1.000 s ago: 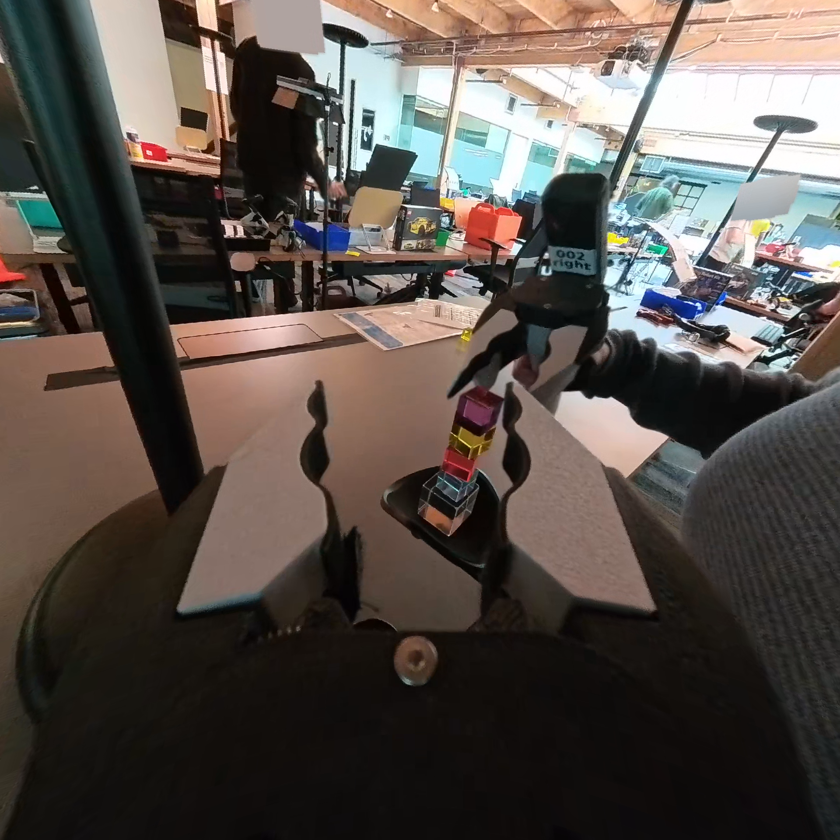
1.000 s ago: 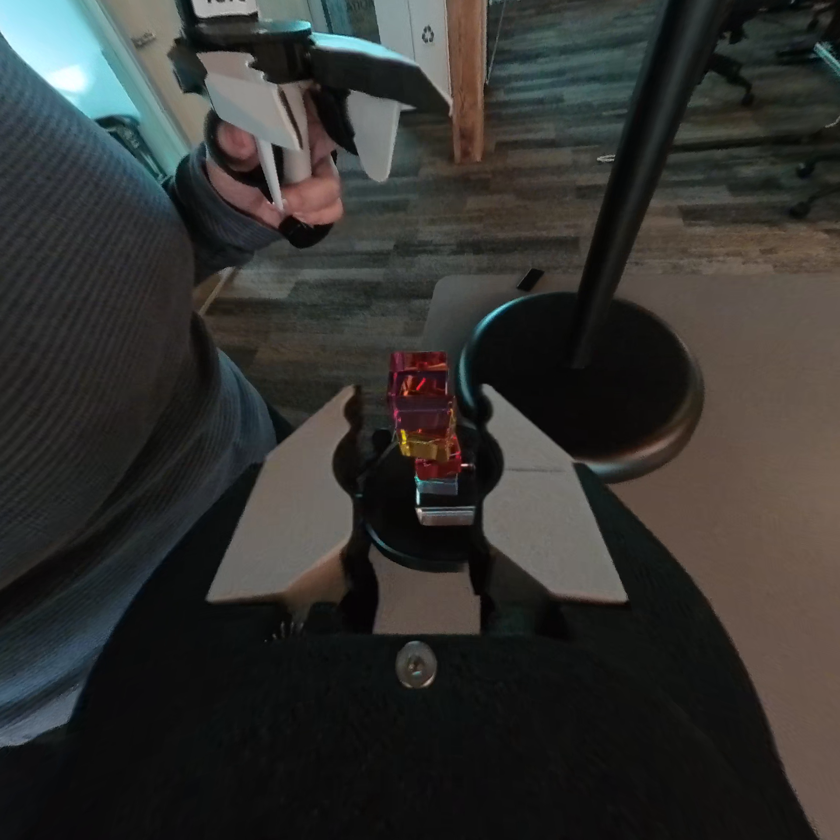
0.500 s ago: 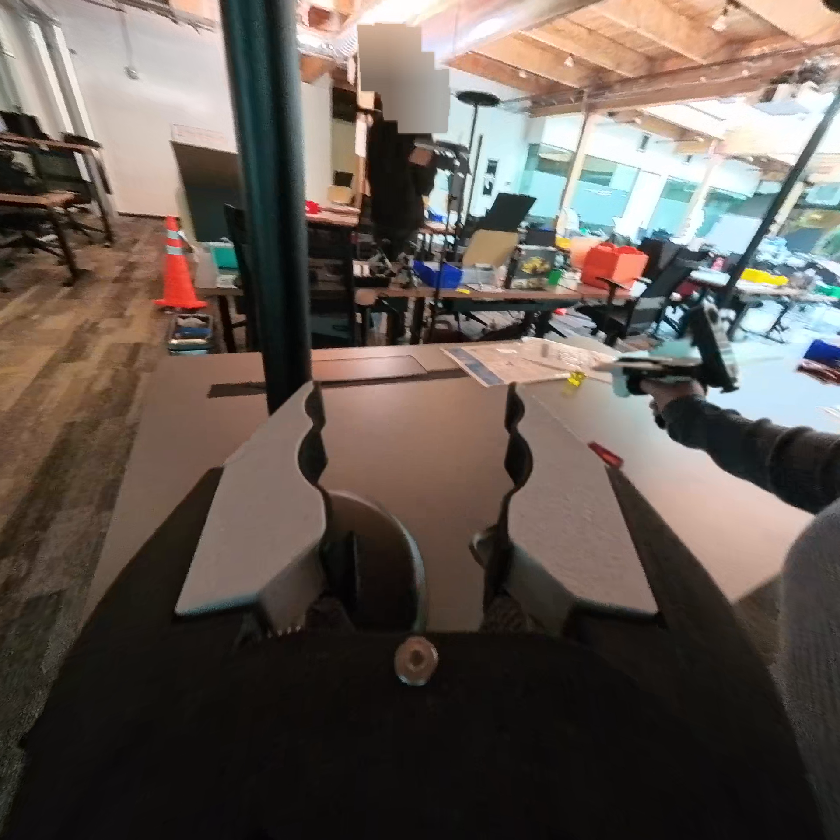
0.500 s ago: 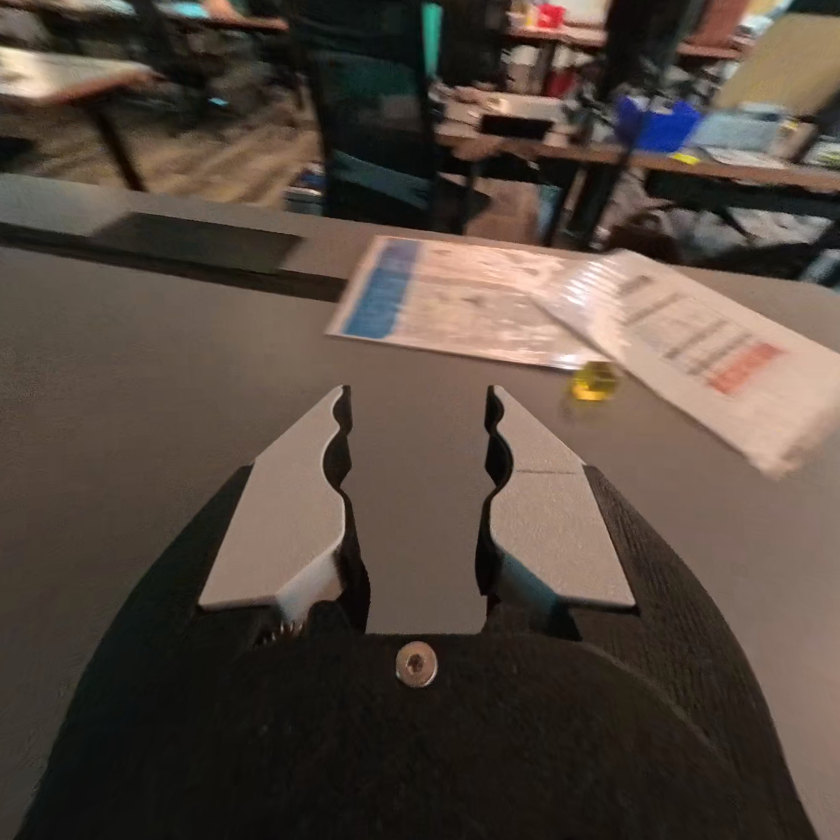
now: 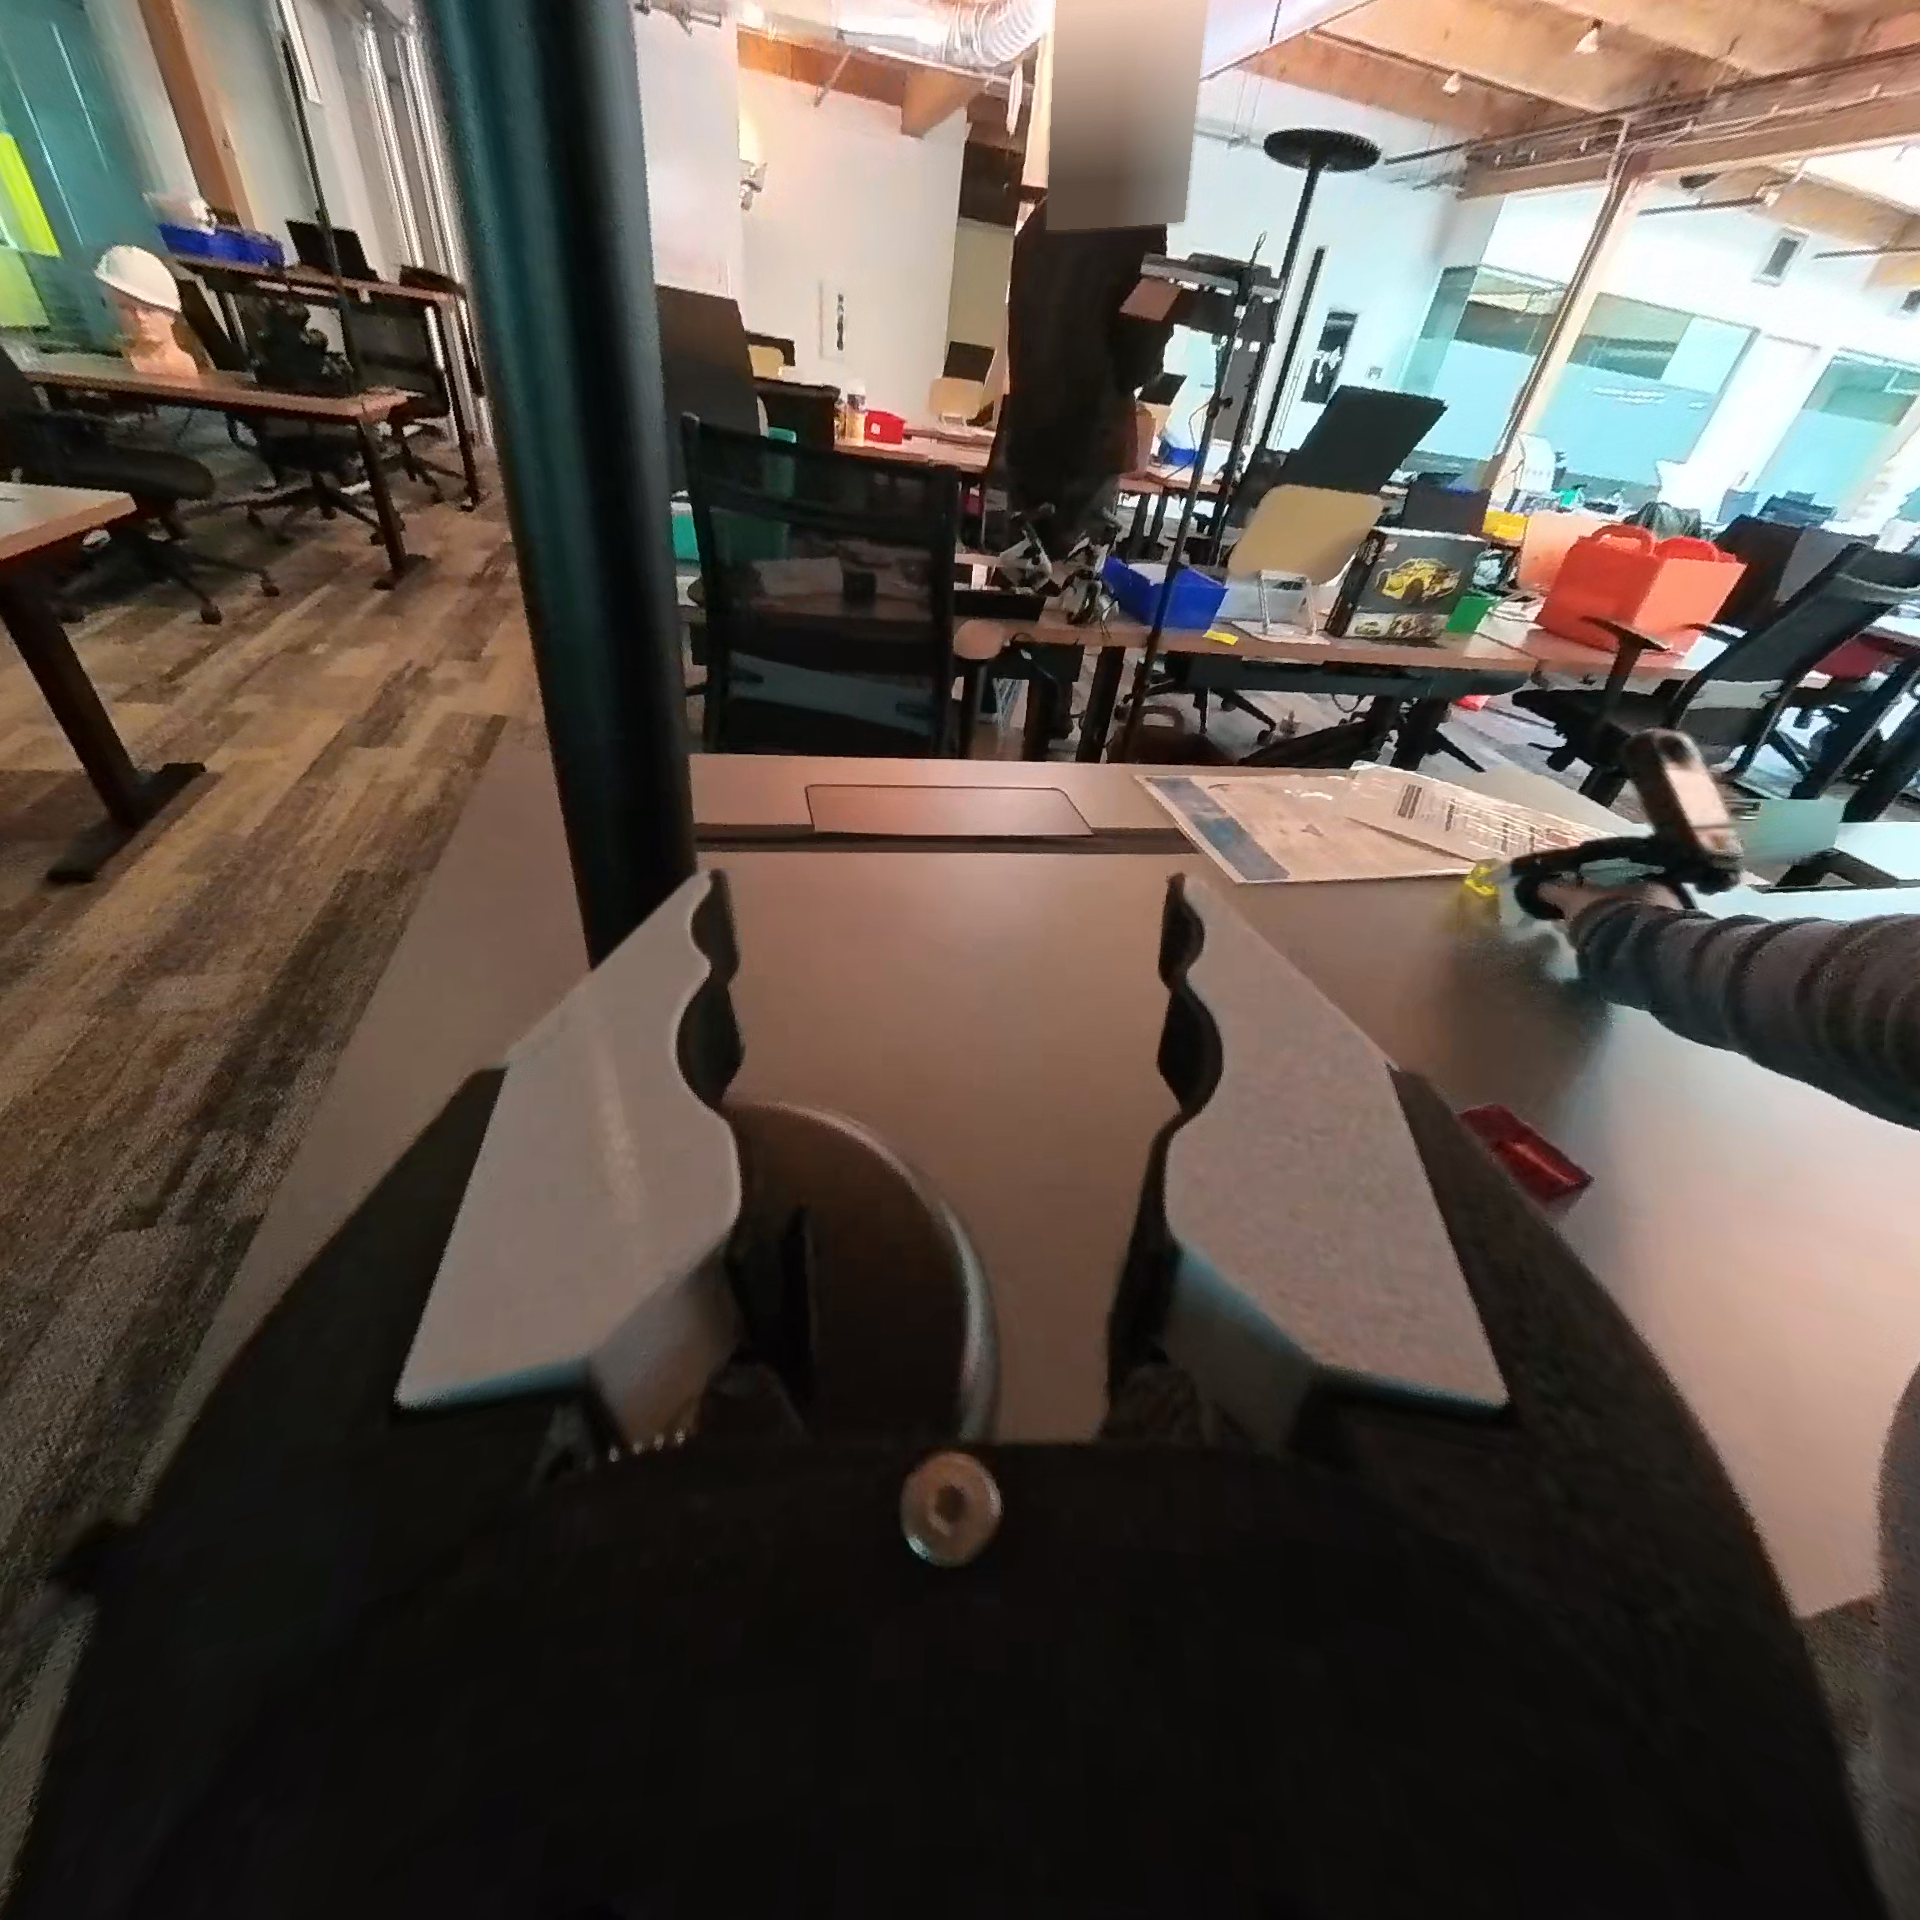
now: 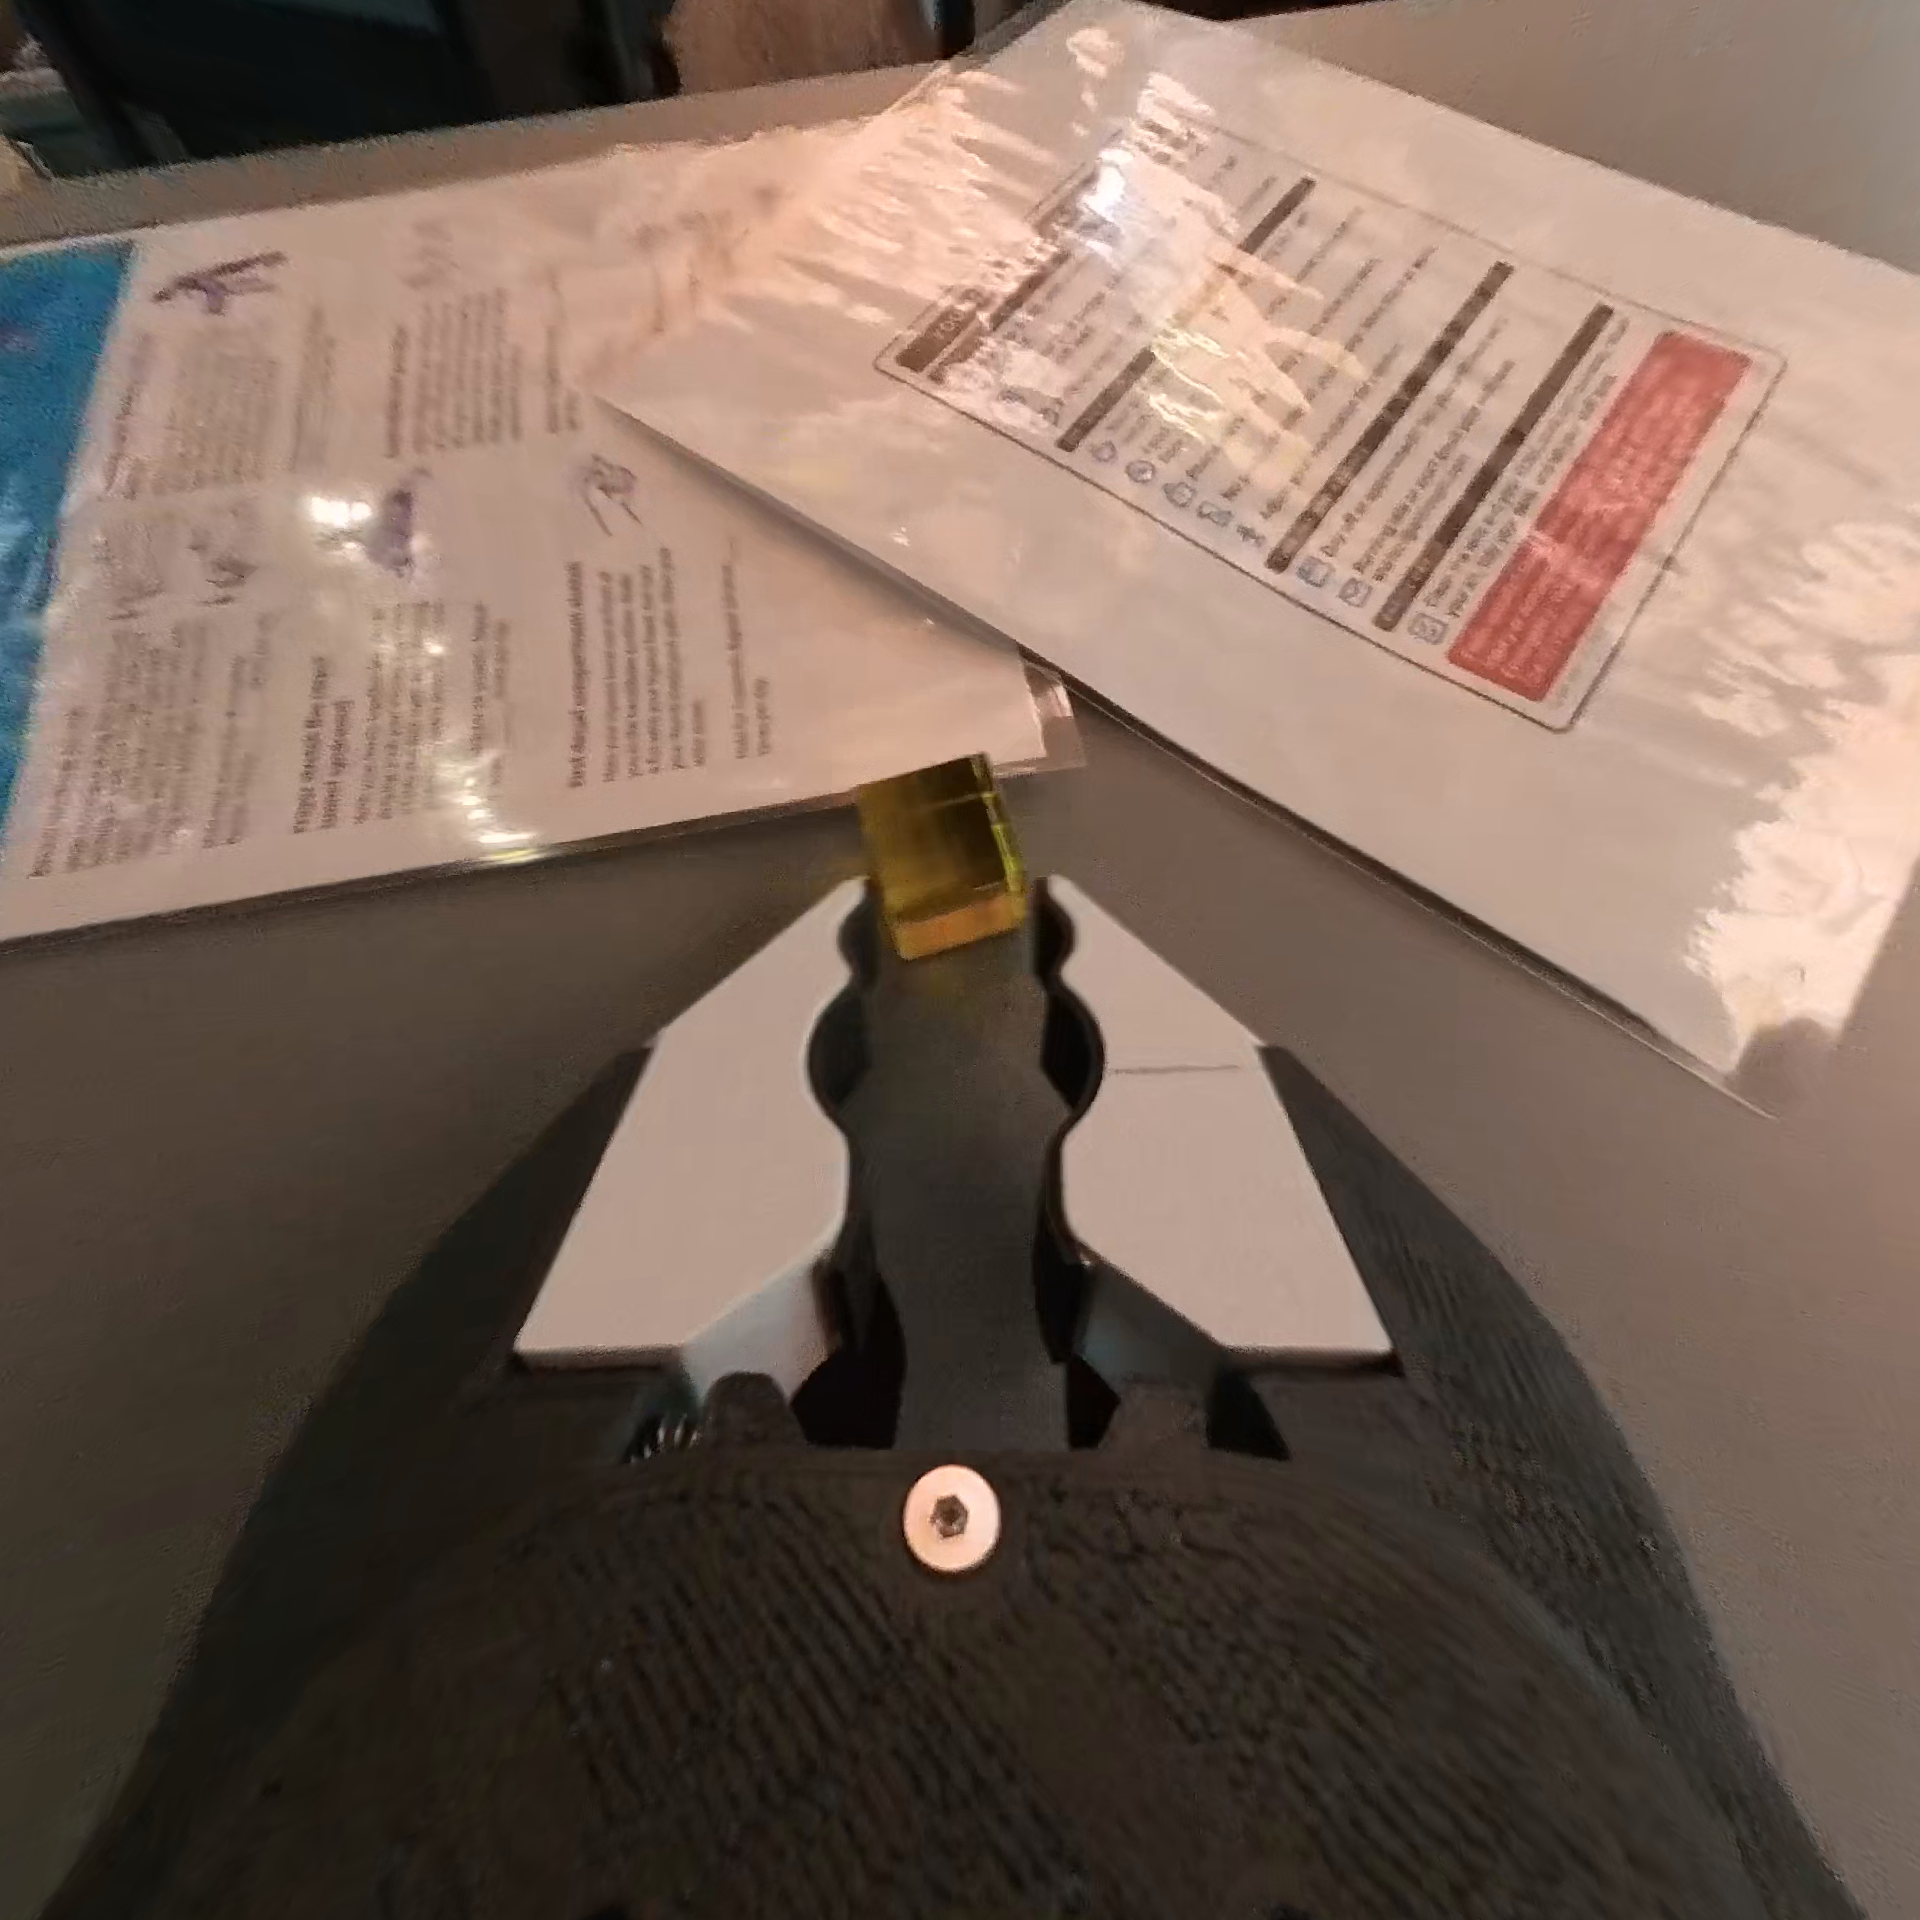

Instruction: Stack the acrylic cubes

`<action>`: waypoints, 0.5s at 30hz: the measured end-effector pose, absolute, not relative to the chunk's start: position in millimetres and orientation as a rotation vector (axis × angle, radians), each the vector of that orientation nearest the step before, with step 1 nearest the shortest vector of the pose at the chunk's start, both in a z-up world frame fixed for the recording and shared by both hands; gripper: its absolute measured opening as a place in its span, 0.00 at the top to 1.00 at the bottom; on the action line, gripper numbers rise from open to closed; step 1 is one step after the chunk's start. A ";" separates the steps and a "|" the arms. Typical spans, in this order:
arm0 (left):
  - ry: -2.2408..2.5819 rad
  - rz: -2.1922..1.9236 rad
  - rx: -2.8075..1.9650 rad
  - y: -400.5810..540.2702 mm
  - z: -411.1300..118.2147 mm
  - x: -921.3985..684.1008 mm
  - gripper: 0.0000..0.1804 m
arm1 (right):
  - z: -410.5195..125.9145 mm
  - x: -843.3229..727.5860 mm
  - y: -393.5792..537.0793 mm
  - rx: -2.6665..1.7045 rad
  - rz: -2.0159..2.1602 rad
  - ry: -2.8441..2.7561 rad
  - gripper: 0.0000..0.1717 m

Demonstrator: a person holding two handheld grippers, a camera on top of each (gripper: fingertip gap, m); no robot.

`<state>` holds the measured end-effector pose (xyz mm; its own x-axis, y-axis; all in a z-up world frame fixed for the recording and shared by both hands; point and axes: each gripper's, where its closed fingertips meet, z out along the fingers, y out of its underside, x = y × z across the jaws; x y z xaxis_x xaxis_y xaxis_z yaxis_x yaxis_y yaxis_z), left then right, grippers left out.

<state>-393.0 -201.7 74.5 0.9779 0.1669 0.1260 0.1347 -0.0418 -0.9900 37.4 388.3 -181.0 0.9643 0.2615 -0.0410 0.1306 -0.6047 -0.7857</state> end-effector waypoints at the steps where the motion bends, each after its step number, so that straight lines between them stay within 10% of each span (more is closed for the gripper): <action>1: -0.236 0.022 -1.620 -201.4 73.6 -392.8 0.55 | -176.6 35.3 388.3 -2.201 0.210 -0.273 0.86; 15: -0.045 -0.145 -1.641 -212.3 65.7 -371.2 0.54 | 23.9 -178.8 49.2 -1.620 1.094 -1.133 0.86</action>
